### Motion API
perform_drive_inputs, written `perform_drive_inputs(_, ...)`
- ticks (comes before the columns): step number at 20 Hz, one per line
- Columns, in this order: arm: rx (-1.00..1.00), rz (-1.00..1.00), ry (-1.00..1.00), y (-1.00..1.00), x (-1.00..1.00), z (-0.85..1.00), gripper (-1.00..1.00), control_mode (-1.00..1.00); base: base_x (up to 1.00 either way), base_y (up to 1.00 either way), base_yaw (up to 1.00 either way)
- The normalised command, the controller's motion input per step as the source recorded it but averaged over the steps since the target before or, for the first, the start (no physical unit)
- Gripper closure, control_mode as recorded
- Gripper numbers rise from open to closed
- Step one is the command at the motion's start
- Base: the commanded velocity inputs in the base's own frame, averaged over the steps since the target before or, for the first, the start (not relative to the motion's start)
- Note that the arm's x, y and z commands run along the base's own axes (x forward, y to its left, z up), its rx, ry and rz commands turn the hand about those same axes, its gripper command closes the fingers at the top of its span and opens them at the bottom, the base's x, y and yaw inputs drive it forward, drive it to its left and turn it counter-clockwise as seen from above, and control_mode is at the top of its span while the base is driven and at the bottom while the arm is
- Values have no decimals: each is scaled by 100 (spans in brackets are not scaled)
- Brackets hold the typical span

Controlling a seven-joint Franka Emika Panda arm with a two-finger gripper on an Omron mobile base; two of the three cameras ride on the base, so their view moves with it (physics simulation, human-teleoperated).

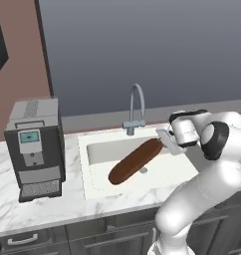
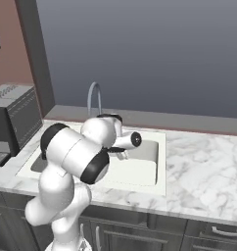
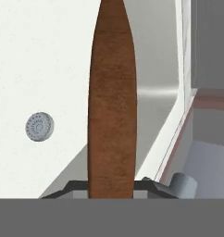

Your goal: Move the cutting board and knife to the sink. Then move spray from the cabinet to the counter.

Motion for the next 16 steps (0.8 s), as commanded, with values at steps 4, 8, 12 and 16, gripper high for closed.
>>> perform_drive_inputs(4,0,0,-7,0,29,-38,100,-100,0,0,0)
perform_drive_inputs(8,0,0,0,0,22,-24,100,-100,0,0,0)
perform_drive_inputs(12,0,0,0,0,1,-22,100,-100,0,0,0)
perform_drive_inputs(16,0,0,0,0,0,-8,100,-100,0,0,0)
